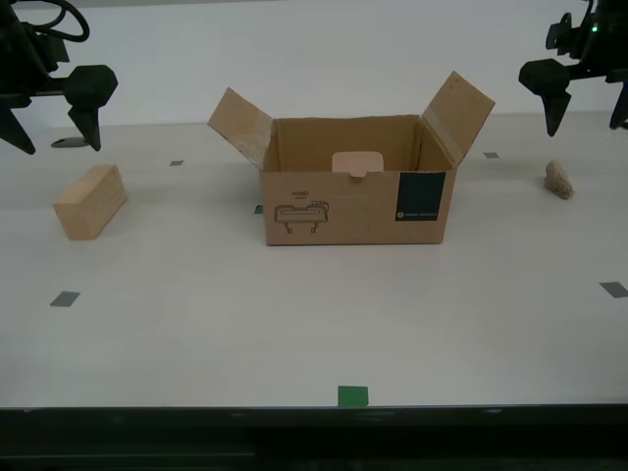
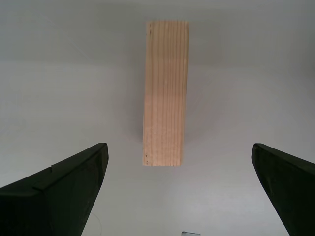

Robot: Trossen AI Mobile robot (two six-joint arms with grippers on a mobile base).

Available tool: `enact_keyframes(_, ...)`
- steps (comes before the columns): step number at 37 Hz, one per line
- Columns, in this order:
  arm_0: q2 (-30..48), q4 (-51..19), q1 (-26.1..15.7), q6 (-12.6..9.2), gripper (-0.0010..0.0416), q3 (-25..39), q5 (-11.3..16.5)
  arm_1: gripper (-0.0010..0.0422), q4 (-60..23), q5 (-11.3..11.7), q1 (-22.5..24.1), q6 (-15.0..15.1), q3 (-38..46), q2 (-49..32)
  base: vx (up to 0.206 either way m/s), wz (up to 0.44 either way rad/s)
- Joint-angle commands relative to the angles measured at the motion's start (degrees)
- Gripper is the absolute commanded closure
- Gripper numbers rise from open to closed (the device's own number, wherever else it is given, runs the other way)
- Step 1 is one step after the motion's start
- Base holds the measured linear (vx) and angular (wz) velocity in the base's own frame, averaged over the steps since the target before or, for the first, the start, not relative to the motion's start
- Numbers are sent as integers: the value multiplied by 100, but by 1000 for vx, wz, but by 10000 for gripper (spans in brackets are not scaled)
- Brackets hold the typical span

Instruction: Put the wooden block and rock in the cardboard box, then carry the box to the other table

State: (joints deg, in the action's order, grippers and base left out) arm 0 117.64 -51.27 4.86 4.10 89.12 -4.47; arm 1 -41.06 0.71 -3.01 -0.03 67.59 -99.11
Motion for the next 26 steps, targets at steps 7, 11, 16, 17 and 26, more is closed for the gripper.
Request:
enact_keyframes(7, 264, 323, 9, 186, 7, 7, 15, 12, -13, -33, -2, -13, -7, 0, 0, 0)
enact_keyframes(11, 426, 376, 9, 234, 7, 7, 15, 12, -28, -35, -9, -15, -13, 0, 0, 0)
enact_keyframes(16, 658, 597, 9, 236, 7, 9, 15, 12, -22, -33, -7, -13, -11, 0, 0, 0)
enact_keyframes(17, 686, 645, 9, 236, 7, 11, 15, 12, -22, -33, -9, -13, -13, 0, 0, 0)
enact_keyframes(26, 767, 1134, 9, 238, 7, 15, 15, 12, -17, -35, -7, -11, -13, 0, 0, 0)
